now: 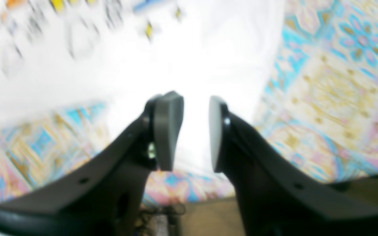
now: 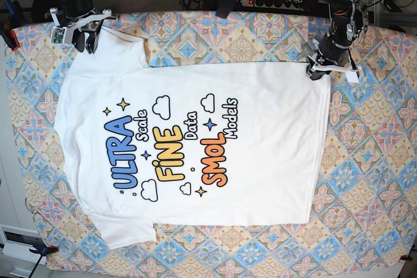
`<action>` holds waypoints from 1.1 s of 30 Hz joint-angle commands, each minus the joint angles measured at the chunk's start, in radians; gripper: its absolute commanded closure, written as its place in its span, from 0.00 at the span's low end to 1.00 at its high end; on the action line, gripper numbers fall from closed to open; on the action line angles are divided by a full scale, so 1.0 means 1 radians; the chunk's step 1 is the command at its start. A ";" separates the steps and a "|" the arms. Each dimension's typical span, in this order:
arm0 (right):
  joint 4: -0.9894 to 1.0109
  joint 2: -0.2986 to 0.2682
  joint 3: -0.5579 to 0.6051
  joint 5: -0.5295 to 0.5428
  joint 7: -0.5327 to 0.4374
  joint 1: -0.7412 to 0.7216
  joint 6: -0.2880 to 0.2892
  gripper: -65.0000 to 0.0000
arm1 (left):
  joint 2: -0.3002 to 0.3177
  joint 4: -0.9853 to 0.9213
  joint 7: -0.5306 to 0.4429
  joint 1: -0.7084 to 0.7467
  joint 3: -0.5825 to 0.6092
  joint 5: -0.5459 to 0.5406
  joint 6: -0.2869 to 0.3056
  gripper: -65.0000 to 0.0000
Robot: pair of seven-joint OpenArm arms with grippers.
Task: Fold the T-shirt properly
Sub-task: 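Lower both grippers onto the shirt's collar-end corners and grasp them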
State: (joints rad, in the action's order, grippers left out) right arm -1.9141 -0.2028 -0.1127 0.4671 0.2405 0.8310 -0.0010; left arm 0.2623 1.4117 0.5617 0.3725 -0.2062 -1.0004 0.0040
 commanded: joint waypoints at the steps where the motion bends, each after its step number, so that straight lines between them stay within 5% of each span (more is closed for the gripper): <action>1: -0.006 -0.008 -0.022 0.025 0.007 0.001 0.005 0.74 | 0.018 0.007 0.024 0.007 0.000 0.004 -0.006 1.00; 10: 0.083 -0.008 -0.158 0.141 0.193 -0.105 0.006 0.73 | 0.025 0.007 0.024 0.021 0.000 0.004 -0.006 1.00; 17: 0.186 -0.008 -0.169 0.149 0.254 -0.177 0.008 0.52 | 0.025 0.007 0.024 0.021 0.000 0.004 -0.006 1.00; 25: 0.322 -0.004 -0.233 0.249 0.257 -0.212 0.258 0.48 | 0.025 0.007 0.024 0.021 0.000 0.004 -0.006 1.00; 33: 0.373 -0.004 -0.255 0.313 0.257 -0.221 0.289 0.48 | 0.025 0.007 0.024 0.021 0.000 0.004 -0.006 1.00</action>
State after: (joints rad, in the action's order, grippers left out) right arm -1.5257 -0.1928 -0.3607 0.7673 0.5148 0.6067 0.2779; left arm 0.2798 1.4117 0.5747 0.3855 -0.2047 -1.0042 0.0116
